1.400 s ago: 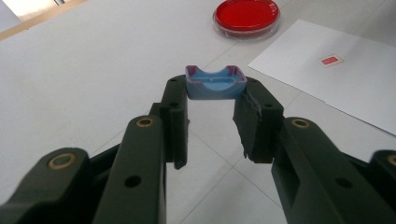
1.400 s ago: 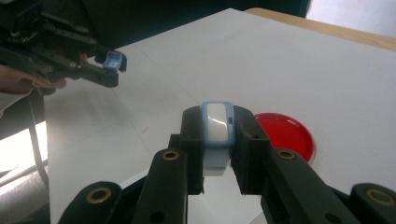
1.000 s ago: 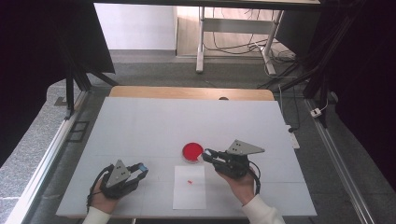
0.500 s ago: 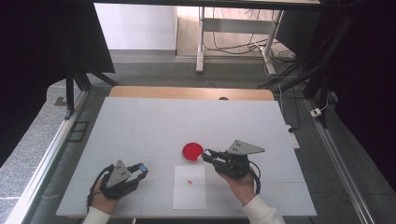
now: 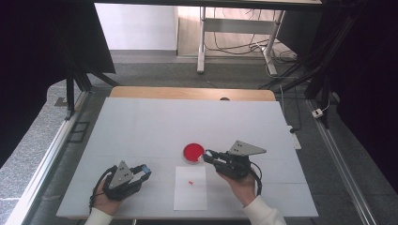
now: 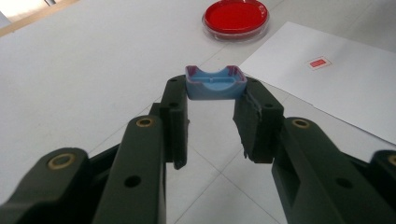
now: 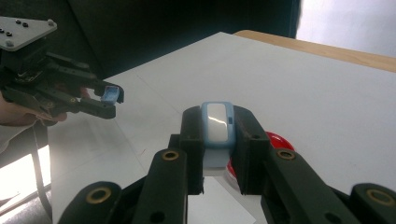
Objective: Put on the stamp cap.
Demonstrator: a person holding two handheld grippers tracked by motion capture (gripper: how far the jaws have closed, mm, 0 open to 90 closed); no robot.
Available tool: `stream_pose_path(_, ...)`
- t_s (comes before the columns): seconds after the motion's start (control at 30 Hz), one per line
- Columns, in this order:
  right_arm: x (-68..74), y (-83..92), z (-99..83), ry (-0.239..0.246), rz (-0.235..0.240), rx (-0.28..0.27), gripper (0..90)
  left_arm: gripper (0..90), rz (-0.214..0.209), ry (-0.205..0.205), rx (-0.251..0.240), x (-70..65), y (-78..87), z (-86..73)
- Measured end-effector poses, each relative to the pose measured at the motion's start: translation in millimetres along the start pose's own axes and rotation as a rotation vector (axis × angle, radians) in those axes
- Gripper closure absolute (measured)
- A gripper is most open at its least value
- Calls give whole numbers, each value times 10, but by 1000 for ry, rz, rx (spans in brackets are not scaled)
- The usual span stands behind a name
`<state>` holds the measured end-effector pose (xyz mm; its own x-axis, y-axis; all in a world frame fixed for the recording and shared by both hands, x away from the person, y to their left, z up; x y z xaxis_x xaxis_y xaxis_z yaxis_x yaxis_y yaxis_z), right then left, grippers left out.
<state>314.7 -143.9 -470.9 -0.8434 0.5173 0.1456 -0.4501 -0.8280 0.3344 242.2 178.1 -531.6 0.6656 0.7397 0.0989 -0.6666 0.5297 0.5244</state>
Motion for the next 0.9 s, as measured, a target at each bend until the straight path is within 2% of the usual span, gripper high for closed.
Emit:
stream_pose_path(0.6,23,-13,-4,-1,6,2,751,651,-41,-30,-16,-132,-147,154)
stream_pose_path(0.9,22,5,12,-4,5,-9,750,652,-55,-65,-18,-200,-222,270)
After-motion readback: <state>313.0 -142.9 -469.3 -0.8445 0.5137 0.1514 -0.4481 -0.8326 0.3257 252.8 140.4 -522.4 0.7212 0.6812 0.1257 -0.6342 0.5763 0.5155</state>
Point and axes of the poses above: each handheld gripper's, and its own axes: y roughly backward along the jaws, z roughly out of its top, x roughly to its left, the point moved 3 cm from there along -y, roughly forward along the jaws, and after that the axes turned 1 degree about -x, right-handed, at the moved point
